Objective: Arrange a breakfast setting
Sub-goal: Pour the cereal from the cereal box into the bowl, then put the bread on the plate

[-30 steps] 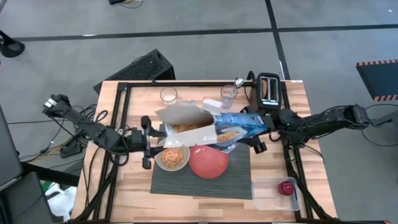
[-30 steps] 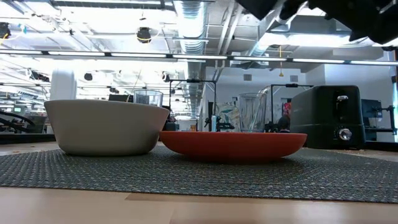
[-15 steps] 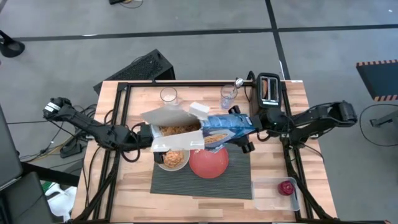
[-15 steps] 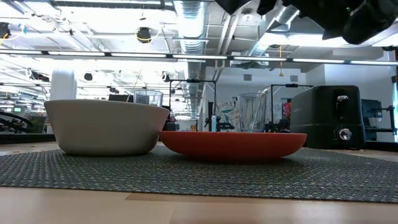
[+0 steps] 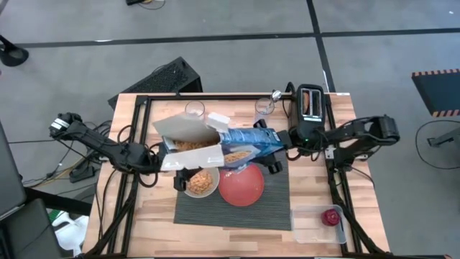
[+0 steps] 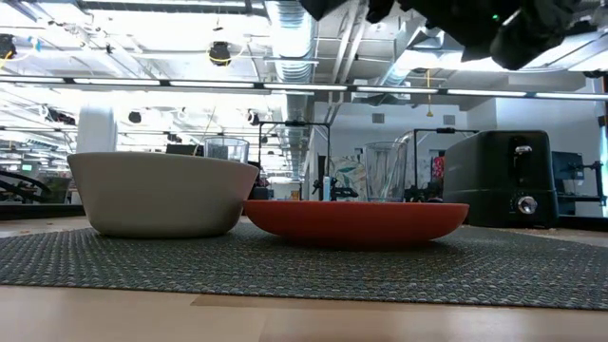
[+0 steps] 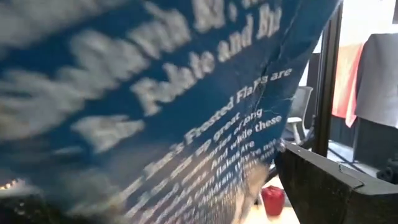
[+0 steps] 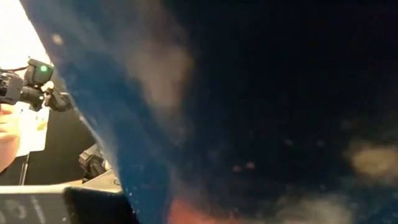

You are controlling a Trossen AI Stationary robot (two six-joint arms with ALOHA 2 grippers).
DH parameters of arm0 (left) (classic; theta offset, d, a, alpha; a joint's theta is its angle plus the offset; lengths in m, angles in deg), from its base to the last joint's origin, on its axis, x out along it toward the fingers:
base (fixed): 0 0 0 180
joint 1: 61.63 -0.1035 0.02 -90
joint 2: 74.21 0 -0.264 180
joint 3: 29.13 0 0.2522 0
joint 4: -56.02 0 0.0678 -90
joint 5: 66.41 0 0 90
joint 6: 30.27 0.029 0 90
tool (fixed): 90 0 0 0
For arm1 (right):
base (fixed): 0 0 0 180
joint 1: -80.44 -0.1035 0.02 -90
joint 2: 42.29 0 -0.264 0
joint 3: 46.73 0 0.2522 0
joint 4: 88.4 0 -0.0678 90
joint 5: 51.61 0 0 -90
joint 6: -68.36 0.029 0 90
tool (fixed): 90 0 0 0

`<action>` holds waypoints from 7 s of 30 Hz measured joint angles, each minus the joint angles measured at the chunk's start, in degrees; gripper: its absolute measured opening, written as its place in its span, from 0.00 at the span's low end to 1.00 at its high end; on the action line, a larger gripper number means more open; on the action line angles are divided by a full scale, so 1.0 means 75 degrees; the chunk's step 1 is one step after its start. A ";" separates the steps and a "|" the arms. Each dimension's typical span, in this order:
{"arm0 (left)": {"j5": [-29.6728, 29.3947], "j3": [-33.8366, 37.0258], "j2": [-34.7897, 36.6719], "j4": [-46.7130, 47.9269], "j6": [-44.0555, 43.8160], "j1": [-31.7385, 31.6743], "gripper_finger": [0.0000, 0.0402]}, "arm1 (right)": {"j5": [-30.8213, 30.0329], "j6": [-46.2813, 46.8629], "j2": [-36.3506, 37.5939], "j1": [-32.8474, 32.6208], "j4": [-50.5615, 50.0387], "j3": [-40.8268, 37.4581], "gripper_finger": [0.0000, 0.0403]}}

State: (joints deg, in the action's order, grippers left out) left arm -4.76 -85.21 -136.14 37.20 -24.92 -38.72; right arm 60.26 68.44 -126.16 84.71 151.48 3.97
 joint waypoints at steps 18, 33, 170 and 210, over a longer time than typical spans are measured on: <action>-0.1030 0.0000 0.0012 -0.0162 0.0664 0.0025 0.42 | -0.0152 0.0233 -0.0902 -0.0043 -0.0120 0.0790 0.93; -0.3154 0.0007 0.1373 0.1017 0.1197 0.1138 0.40 | -0.0114 -0.0442 0.1075 0.0201 -0.4233 0.0659 0.91; 0.0043 -0.0070 0.1979 1.3428 -0.7808 -0.4692 0.91 | -0.0732 -0.0473 0.2767 -0.0769 -0.7643 -0.0259 0.91; 0.2699 -0.0513 0.1953 1.0130 -0.7426 -0.0785 0.91 | -0.0796 -0.0021 0.2770 -0.0766 -0.7757 -0.0259 0.91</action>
State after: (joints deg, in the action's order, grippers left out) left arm 15.49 -89.06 -121.50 113.17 -80.61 -44.61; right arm 54.29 68.28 -105.38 78.96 93.29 2.03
